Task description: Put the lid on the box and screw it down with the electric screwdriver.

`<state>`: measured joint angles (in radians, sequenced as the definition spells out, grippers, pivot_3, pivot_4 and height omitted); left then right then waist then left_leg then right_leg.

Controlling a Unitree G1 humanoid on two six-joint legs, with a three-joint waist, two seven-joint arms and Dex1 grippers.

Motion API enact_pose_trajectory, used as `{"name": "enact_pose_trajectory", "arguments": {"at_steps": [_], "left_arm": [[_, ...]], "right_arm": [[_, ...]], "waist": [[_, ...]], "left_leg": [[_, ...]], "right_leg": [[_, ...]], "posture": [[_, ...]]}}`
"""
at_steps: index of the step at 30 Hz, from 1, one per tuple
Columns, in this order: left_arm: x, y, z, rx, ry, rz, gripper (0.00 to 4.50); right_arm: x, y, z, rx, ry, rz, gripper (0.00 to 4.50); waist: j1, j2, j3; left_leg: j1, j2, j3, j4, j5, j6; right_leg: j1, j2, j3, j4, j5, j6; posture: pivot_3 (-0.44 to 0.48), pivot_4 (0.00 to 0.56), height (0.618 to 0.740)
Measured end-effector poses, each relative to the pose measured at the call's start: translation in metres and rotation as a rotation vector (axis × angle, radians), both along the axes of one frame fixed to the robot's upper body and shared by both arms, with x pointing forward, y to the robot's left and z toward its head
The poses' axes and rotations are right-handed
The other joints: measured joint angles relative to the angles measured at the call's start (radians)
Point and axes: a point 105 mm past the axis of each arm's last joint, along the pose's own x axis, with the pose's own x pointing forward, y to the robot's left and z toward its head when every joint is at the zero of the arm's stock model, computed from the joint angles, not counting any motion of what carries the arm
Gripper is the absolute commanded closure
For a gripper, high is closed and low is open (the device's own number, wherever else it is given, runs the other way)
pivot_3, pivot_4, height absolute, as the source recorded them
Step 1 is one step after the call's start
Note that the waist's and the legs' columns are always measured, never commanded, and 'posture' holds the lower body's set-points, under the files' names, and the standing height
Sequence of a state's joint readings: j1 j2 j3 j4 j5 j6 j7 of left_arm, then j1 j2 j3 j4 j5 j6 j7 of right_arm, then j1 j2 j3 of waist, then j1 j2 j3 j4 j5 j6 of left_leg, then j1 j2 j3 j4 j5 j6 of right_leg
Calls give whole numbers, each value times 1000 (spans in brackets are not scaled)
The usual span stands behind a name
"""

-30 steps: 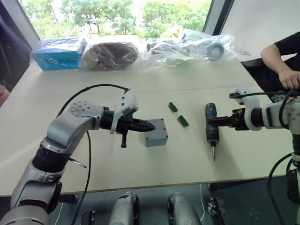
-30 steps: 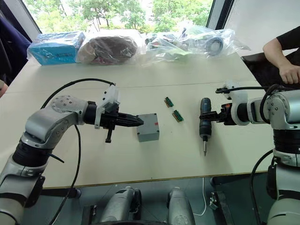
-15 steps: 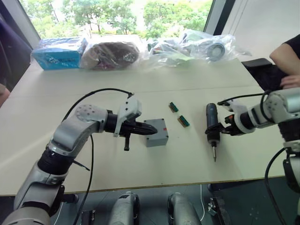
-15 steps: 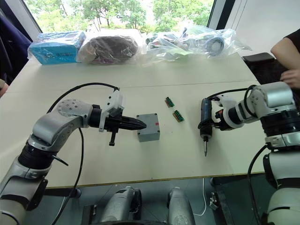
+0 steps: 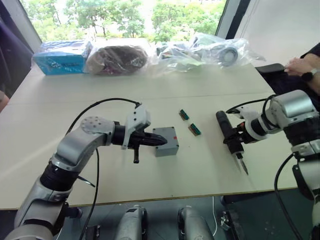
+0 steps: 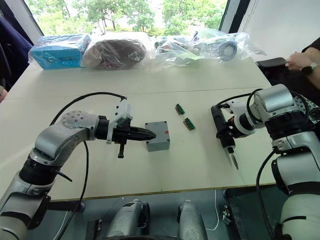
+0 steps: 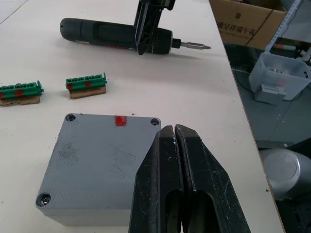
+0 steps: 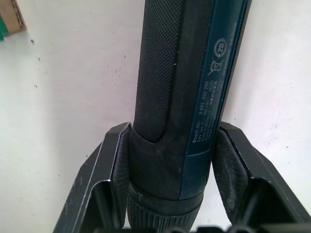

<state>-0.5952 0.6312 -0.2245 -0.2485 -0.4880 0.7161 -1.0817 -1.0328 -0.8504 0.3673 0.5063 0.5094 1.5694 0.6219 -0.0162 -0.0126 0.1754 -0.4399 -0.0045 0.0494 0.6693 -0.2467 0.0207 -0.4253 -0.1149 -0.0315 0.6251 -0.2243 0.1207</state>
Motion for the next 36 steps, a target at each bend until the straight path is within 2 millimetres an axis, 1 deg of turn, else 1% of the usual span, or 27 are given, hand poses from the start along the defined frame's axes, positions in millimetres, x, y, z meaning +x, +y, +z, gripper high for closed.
{"name": "enact_pose_trajectory", "arguments": {"at_steps": [2, 3, 4, 5, 6, 7, 8, 9, 10, 12, 13, 16, 18, 20, 25, 28, 31, 36], "left_arm": [[6, 7, 0, 10, 10, 24, 4500], [10, 12, -1, 21, 13, 45, 4500], [13, 16, 0, 27, 14, 55, 4500], [17, 19, 1, 34, 13, 67, 4500], [18, 20, 1, 35, 11, 70, 4500], [20, 21, 2, 36, 15, 73, 4500], [21, 21, 4, 35, 11, 69, 4500], [21, 18, 8, 32, -2, 53, 4500], [22, 18, 9, 32, -7, 50, 4500], [23, 19, 9, 33, -3, 51, 4500], [26, 20, 6, 41, 7, 57, 4500], [29, 16, 3, 51, 18, 50, 4500], [29, 11, 3, 60, 11, 28, 4500], [28, 7, -1, 78, -4, 4, 4500], [32, -3, -9, 111, -19, -17, 4500], [35, -5, -19, 156, -45, -22, 4500], [38, -6, -22, 158, -61, -21, 4500], [42, -12, -24, 138, -75, -18, 4500]], "right_arm": [[13, -2, 10, 5, -105, 3, 2630], [22, -3, 23, 13, -201, 13, 2630], [27, -2, 32, 23, -258, 26, 2630], [34, 4, 51, 53, -394, 62, 2630], [39, 12, 65, 97, -513, 94, 2630], [42, 33, 97, 208, -748, 162, 2630], [38, 48, 117, 283, -882, 210, 2630], [27, 63, 139, 370, -1042, 254, 2630], [18, 72, 149, 422, -1120, 279, 2630], [-1, 88, 159, 516, -1225, 311, 2630], [-14, 100, 156, 562, -1283, 322, 2630], [-30, 121, 133, 585, -1304, 341, 2630], [-31, 132, 116, 566, -1289, 345, 2630], [-31, 138, 104, 551, -1291, 327, 2630], [-33, 152, 94, 553, -1346, 294, 2630], [-33, 162, 93, 546, -1381, 301, 2630], [-30, 162, 93, 516, -1416, 296, 2630], [-19, 162, 81, 448, -1423, 286, 2630]], "waist": [[0, 4, 2], [2, 7, 4], [3, 8, 4], [4, 7, 4], [5, 7, 4], [4, 8, 5], [3, 8, 5], [5, 7, 4], [7, 7, 4], [12, 7, 4], [15, 6, 3], [24, 6, 4], [28, 6, 4], [26, 7, 4], [23, 7, 4], [21, 7, 4], [23, 7, 4], [25, 7, 4]], "left_leg": [[-1, 0, 1, 0, 0, 0], [-2, 0, 1, 0, 0, 0], [-3, 0, 1, 0, 0, 0], [-3, 0, 1, -2, 0, 0], [-4, 1, 0, -2, 0, 0], [-4, 1, 2, -3, 0, 0], [-4, 1, 1, -3, 0, 0], [-4, 2, 0, -4, 0, -1], [-4, 2, -1, -3, 0, -1], [-4, 2, -1, -2, 0, -1], [-3, 2, -1, -1, 0, -1], [-2, 0, 0, 1, 0, 0], [-2, 0, 0, 3, 0, 0], [-3, -1, 0, 4, 0, 1], [-3, 0, -1, 4, 0, 0], [-3, 0, -1, 4, 0, 0], [-2, 0, -1, 4, 0, 0], [-2, 0, -1, 5, 0, 1]], "right_leg": [[-2, 0, 1, 1, 0, 0], [-4, 0, 1, 2, 0, 0], [-5, 0, 1, 2, 0, 0], [-5, 1, 1, 2, 0, 0], [-5, 2, 0, 2, 0, 0], [-6, 2, 2, 2, 0, 0], [-6, 2, 1, 2, 0, 0], [-5, 3, 0, 2, -1, 0], [-4, 3, -1, 1, -1, 0], [-3, 2, -1, 1, -1, 0], [-1, 1, -1, 2, -1, 0], [-1, -1, 0, 1, 0, 1], [-1, -1, 0, 2, 0, 1], [-1, -1, 0, 3, 0, 1], [-2, 2, 0, 3, 0, 0], [-2, 2, 0, 4, 0, 0], [-2, 2, 0, 3, 0, 0], [-1, 2, 0, 4, 0, 0]], "posture": [[0, 150, 740], [0, 150, 740], [0, 150, 740], [0, 150, 740], [0, 150, 740], [0, 150, 740], [0, 150, 740], [0, 150, 740], [0, 150, 740], [0, 150, 740], [0, 150, 740], [0, 150, 740], [0, 150, 740], [0, 150, 740], [0, 150, 740], [0, 150, 740], [0, 150, 740], [0, 150, 740]]}}
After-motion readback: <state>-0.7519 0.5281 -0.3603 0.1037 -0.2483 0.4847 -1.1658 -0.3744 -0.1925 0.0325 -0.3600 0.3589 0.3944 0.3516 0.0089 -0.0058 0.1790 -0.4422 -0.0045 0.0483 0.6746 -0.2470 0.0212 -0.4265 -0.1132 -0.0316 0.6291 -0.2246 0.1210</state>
